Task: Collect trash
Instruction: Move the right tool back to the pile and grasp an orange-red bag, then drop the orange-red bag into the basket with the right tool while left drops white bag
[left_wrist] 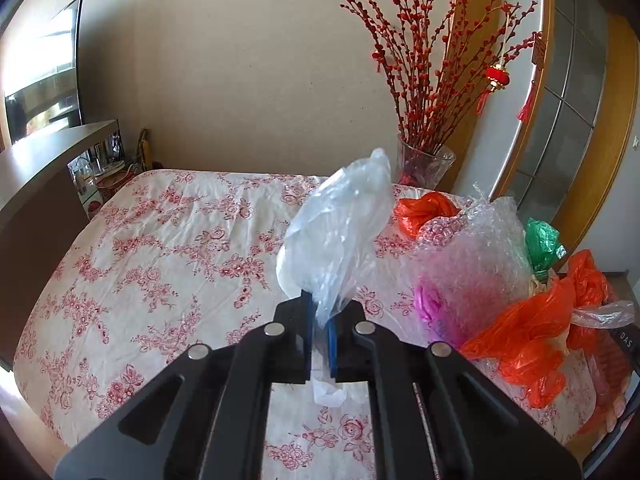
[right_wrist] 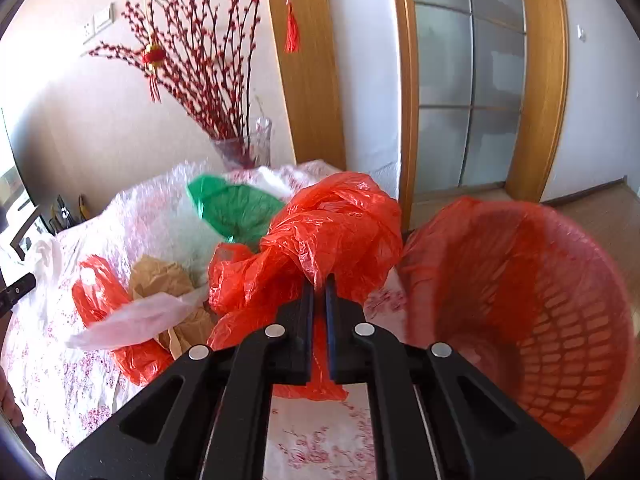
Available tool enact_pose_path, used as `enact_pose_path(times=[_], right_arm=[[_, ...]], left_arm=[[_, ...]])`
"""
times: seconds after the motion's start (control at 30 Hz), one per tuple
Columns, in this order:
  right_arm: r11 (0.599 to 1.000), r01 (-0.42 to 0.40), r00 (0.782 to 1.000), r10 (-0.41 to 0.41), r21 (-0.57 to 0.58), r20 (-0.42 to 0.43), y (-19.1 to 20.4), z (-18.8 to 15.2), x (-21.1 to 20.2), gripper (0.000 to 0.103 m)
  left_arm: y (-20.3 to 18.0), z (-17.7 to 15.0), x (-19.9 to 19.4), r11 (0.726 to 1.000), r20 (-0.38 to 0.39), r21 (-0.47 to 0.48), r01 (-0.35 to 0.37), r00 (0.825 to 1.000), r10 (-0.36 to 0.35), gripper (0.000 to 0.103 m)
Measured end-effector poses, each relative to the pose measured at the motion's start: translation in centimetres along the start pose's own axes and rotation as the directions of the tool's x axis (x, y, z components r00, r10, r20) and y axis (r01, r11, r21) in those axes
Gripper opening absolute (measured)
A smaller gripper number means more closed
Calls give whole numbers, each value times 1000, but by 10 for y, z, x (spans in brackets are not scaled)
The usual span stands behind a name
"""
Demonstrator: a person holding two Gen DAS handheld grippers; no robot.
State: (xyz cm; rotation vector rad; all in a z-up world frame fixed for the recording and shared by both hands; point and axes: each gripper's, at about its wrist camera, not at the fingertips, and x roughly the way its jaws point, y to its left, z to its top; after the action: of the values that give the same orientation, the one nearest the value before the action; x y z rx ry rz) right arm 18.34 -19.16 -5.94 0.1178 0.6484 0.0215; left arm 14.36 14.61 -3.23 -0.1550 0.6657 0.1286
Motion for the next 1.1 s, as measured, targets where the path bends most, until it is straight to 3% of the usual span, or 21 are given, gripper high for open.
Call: enact_pose_path(times=[0.33, 0.67, 0.93, 1.1], right_arm=[[998, 51, 996, -53, 23, 79, -30, 6, -42, 5], [997, 65, 993, -68, 41, 97, -51, 0, -59, 5], [995, 78, 990, -86, 67, 111, -66, -5, -71, 5], [991, 102, 986, -112, 86, 125, -78, -8, -80, 5]], left_arm=[[-33, 4, -15, 996, 13, 50, 76, 997, -77, 7], [-76, 2, -30, 978, 12, 122, 168, 985, -171, 7], [-113, -5, -40, 952, -8, 174, 252, 967, -254, 7], [-139, -8, -48, 926, -21, 197, 323, 945, -325, 7]])
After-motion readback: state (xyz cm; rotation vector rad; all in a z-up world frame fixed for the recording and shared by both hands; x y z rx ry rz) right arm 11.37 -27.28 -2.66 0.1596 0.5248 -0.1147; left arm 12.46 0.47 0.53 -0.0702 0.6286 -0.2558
